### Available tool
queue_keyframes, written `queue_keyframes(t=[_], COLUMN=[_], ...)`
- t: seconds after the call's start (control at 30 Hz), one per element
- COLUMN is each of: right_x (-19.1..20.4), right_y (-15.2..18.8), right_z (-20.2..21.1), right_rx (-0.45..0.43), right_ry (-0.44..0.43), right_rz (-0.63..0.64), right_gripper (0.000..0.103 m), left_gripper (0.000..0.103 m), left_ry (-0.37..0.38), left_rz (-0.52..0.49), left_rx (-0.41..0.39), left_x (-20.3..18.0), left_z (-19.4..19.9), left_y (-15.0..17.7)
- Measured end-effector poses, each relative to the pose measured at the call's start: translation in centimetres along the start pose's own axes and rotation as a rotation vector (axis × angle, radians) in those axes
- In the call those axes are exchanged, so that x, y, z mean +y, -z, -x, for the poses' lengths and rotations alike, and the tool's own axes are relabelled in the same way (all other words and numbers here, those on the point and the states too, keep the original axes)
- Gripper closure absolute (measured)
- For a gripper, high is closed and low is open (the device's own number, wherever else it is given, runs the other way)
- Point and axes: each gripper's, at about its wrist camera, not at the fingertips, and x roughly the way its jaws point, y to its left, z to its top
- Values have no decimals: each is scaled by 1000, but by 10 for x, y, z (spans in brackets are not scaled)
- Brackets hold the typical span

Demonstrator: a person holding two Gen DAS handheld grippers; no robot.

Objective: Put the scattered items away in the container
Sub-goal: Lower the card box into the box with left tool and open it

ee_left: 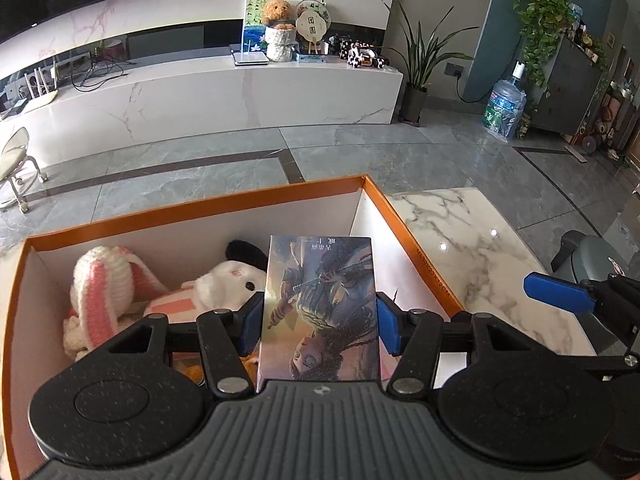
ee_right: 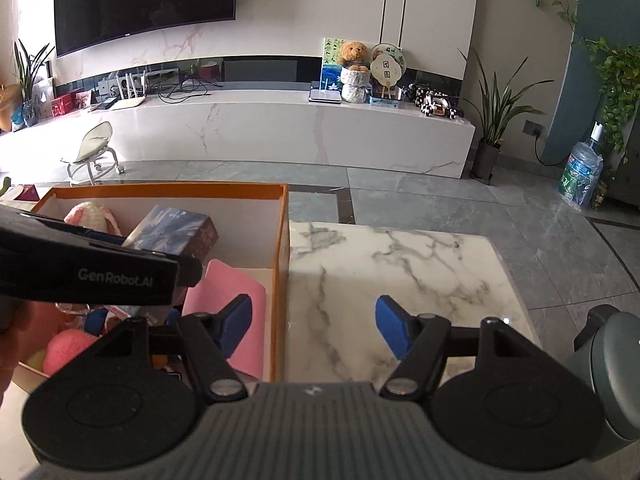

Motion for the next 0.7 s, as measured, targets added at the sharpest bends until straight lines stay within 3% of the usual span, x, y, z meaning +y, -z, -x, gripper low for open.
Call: queue_keyframes(t=[0.37, 0.7], right_x=[1, 1], right_y=[-1, 1], right_z=[-12, -7], right_rx=[11, 18], right_ry=[-10, 4], right_rz=[12, 18], right_gripper=[33, 32], left_gripper=[37, 38], left_ry=[20, 88], left_rz=[48, 85], left_rx=[79, 60], left_x=[6, 8], left_z=[-24, -16], left_y=[-4, -5])
